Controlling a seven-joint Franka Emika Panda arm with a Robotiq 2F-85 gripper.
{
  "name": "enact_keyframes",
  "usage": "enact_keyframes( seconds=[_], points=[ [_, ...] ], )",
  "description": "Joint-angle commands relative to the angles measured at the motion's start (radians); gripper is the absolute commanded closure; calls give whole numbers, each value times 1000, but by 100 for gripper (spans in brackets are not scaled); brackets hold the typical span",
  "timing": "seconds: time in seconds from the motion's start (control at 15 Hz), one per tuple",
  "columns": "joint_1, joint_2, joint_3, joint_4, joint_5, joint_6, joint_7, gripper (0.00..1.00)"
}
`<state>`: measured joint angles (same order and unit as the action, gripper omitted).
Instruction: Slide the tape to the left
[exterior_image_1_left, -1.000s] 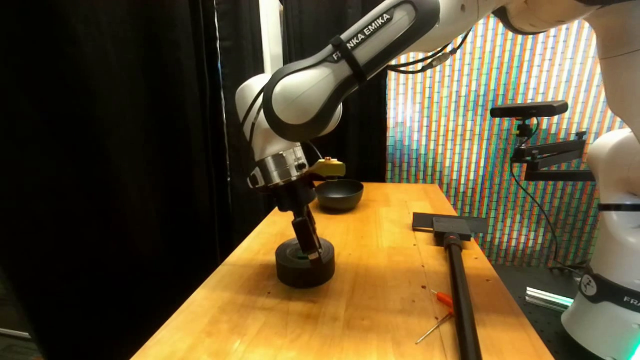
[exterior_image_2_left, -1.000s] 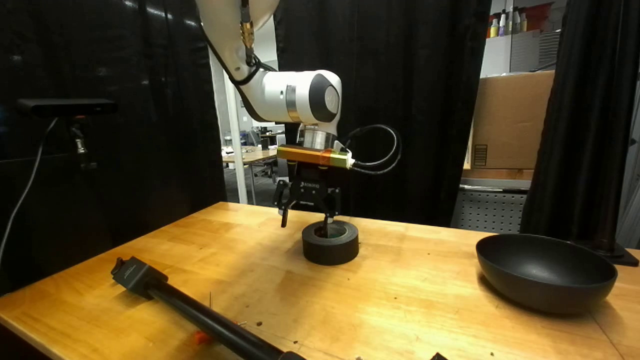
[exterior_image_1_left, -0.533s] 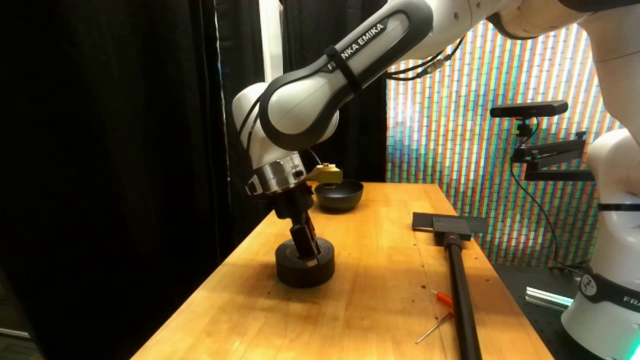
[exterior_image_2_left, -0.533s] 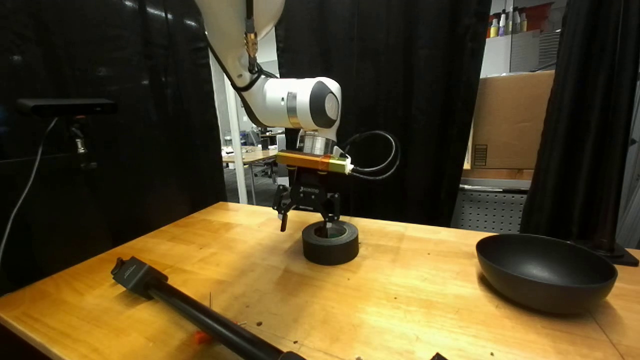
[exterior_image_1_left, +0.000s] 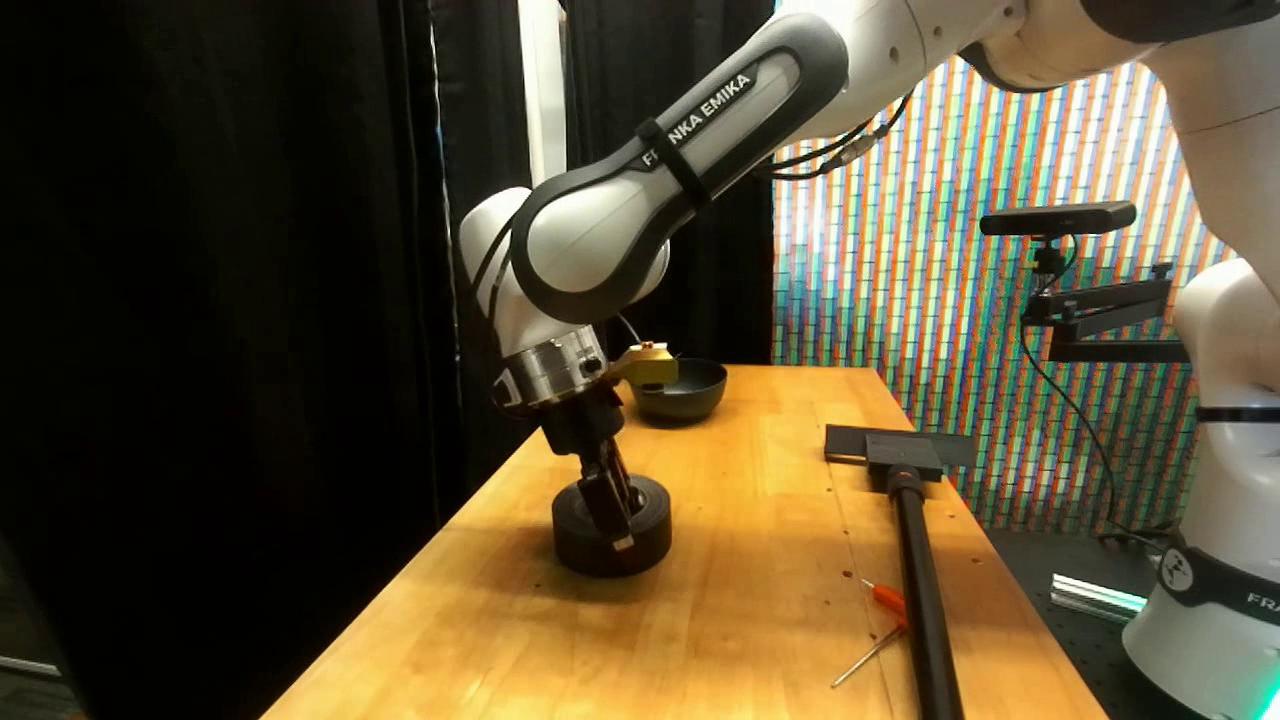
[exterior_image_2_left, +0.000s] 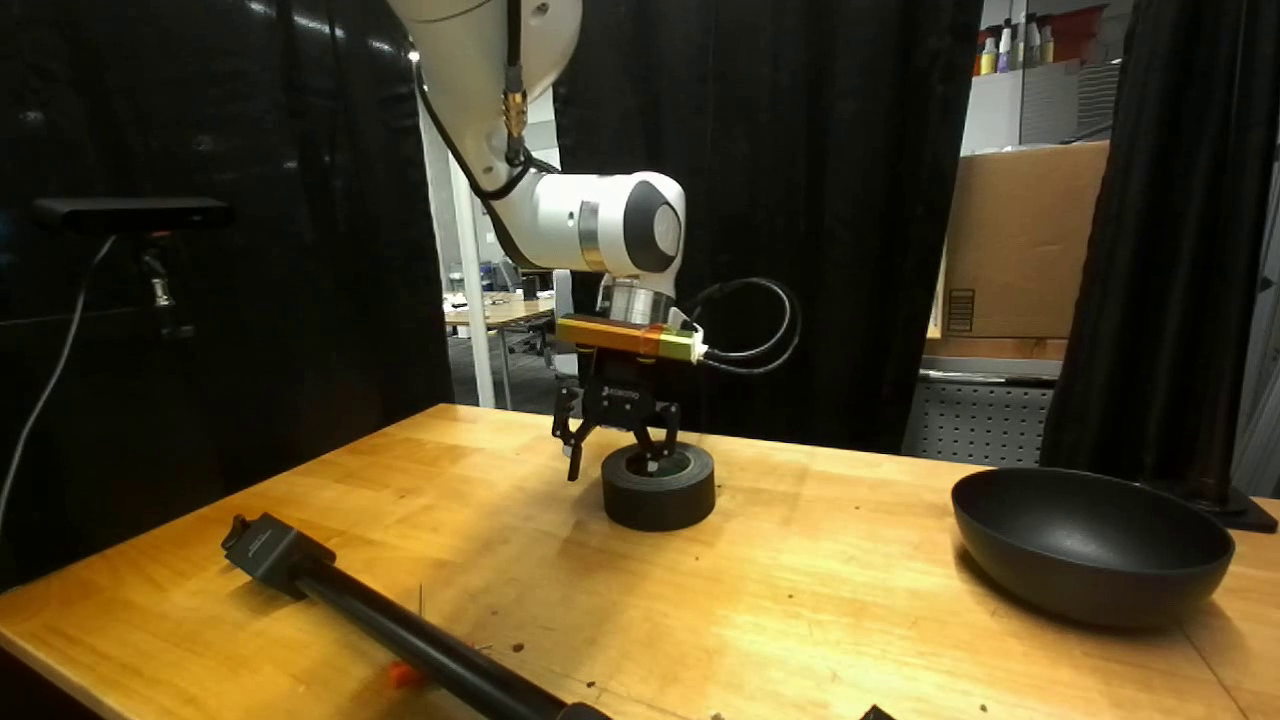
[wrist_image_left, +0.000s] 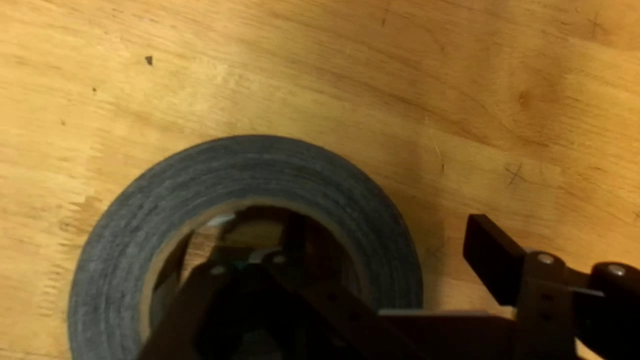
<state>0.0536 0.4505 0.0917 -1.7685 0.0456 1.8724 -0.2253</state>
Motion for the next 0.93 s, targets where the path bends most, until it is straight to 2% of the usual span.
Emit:
enact_keyframes(
  seconds=[0.0, 0.2, 0.4, 0.87],
  points=[
    [5, 20, 5, 39, 4, -17, 23, 50],
    [8, 13, 3, 36, -2, -15, 35, 73],
    [12, 2, 3, 42, 1, -12, 51, 90],
    [88, -2, 40, 45, 3, 29, 167, 92]
  ],
)
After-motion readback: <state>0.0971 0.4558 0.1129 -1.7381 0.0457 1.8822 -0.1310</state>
